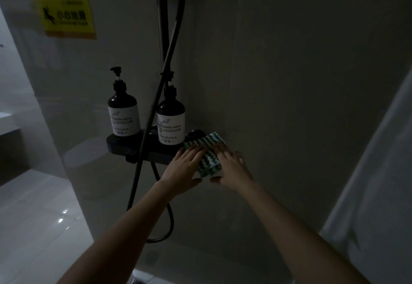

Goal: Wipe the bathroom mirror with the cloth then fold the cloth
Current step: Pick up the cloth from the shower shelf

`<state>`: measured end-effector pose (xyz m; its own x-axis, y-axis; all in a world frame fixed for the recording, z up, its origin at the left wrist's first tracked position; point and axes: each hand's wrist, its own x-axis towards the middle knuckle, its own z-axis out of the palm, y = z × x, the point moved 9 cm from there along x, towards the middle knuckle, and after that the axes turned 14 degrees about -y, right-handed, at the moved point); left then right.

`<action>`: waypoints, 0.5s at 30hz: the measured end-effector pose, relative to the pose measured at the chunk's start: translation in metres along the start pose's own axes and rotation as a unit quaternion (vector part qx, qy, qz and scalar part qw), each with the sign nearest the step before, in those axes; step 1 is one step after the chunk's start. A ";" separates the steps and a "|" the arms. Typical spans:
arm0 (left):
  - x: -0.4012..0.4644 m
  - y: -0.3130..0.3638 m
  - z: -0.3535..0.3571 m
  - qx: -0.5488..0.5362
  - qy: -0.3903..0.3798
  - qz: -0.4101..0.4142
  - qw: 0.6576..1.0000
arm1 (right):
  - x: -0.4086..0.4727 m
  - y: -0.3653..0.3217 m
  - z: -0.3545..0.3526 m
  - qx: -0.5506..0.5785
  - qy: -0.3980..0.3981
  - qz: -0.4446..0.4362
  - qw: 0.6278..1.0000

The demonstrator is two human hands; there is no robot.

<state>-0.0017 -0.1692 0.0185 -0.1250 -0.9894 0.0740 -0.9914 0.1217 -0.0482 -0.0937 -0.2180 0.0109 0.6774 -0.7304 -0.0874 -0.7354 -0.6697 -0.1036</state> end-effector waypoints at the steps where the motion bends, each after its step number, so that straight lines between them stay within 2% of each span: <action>1: 0.000 0.000 -0.001 0.002 -0.002 -0.002 1.000 | 0.000 0.000 0.000 0.001 -0.002 0.000 1.000; 15: -0.004 0.003 -0.005 -0.006 0.078 -0.002 0.997 | -0.008 -0.006 -0.008 0.011 0.039 -0.003 0.999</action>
<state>-0.0043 -0.1646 0.0234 -0.1255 -0.9656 0.2277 -0.9921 0.1206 -0.0354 -0.0945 -0.2091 0.0200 0.6771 -0.7359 -0.0092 -0.7309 -0.6709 -0.1253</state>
